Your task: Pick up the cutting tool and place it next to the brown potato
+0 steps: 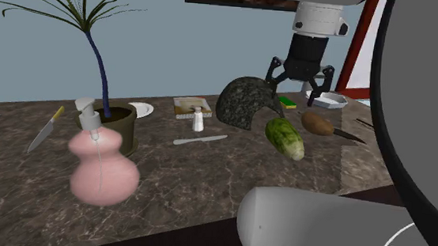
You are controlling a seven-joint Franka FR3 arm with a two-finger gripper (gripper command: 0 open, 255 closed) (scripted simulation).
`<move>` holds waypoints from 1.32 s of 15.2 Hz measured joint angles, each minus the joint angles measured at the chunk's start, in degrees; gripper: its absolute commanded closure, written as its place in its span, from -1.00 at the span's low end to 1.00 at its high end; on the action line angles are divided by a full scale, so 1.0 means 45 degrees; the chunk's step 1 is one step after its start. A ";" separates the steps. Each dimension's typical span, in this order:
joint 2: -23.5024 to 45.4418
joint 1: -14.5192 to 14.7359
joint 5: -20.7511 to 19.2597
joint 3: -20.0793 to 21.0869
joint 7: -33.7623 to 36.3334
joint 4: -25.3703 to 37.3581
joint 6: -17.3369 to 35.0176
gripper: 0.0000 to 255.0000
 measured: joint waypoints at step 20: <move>0.4572 -0.1415 0.1908 0.7118 1.0901 -0.0049 0.5171 -1.00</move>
